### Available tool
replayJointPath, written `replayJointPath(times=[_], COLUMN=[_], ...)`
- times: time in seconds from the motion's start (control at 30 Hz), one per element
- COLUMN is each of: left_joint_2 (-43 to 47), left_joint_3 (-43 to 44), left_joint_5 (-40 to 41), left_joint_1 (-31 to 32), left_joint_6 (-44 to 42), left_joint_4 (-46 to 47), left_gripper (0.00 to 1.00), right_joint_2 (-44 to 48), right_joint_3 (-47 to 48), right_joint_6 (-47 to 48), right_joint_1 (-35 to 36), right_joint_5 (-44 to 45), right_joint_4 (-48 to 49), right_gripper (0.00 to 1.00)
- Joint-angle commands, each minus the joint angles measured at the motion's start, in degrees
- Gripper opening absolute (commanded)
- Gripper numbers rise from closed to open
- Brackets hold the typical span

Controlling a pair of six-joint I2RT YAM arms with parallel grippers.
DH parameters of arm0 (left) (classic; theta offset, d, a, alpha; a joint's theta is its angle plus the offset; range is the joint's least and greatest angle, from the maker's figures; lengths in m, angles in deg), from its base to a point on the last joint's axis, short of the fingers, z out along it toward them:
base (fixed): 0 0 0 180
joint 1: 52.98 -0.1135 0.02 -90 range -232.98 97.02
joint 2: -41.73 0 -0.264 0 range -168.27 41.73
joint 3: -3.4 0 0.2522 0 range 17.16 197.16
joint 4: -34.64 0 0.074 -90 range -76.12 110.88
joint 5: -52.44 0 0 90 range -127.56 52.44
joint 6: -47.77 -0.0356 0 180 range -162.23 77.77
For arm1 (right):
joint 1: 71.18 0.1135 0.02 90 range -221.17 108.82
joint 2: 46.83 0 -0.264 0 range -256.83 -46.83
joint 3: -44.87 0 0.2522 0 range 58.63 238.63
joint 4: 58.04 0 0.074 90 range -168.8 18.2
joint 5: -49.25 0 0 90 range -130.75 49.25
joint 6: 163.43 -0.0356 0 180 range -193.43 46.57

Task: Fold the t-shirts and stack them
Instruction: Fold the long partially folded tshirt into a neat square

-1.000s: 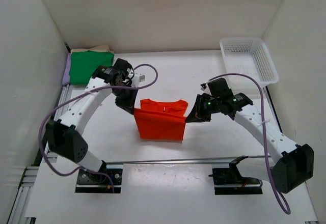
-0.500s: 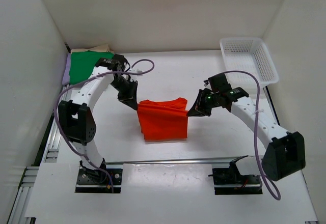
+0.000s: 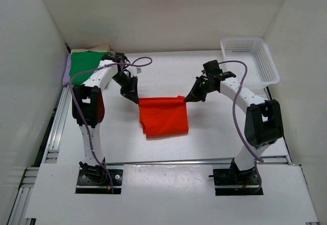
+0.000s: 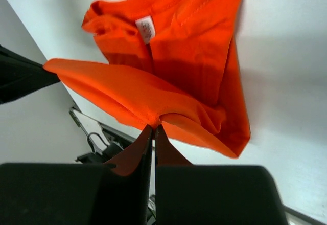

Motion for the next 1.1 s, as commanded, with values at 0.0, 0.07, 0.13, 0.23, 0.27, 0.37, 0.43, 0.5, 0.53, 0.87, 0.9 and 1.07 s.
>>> replayJointPath(times=[0.0,0.07,0.13,0.23,0.27,0.37,0.43,0.5,0.53,0.87,0.9,1.07], left_joint_2=[-1.0,-3.3,-4.8,-6.8,-7.3,-10.0,-11.1,-11.1,-9.4,10.6,9.5,-1.6], left_joint_3=[4.1,5.5,6.7,8.1,9.1,11.8,13.0,14.8,15.4,-7.0,-7.5,-3.1], left_joint_5=[-0.7,-1.2,-1.3,-0.7,-0.2,1.0,2.7,5.5,7.9,9.5,8.9,8.9], left_joint_1=[-2.2,-2.2,-2.8,-3.8,-3.8,-3.8,-3.8,-4.3,-4.9,6.0,6.6,7.2], left_joint_6=[-0.9,-0.9,-0.9,-0.9,-0.9,-0.9,-0.9,-0.9,-0.9,-0.9,-0.9,-0.9], left_joint_4=[1.5,2.1,2.8,5.9,6.6,7.1,7.8,9.5,9.5,21.3,21.3,18.9], left_gripper=[0.11,0.14,0.16,0.19,0.22,0.5,0.6,0.63,0.63,0.25,0.25,0.27], right_joint_2=[-3.6,-6.9,-10.5,-15.8,-17.2,-21.9,-23.7,-23.7,-22.7,-14.7,-15.5,-22.2], right_joint_3=[4.7,6.0,8.5,12.7,15.1,17.9,20.3,21.6,21.6,12.1,12.1,14.4], right_joint_6=[-1.6,-2.1,-2.7,-3.2,-4.5,-5.6,-5.0,-2.5,-1.6,3.8,2.7,-0.3], right_joint_1=[-1.2,-1.7,-1.7,-2.2,-2.9,-4.5,-5.1,-5.1,-5.1,1.8,2.6,3.2], right_joint_5=[2.1,2.1,0.8,1.4,1.4,2.8,2.8,1.9,1.9,1.8,0.7,1.0], right_joint_4=[1.1,2.6,3.7,4.3,4.3,4.3,4.3,4.3,4.3,7.0,7.6,8.8], right_gripper=[0.0,0.0,0.0,0.1,0.14,0.27,0.31,0.31,0.31,0.0,0.0,0.0])
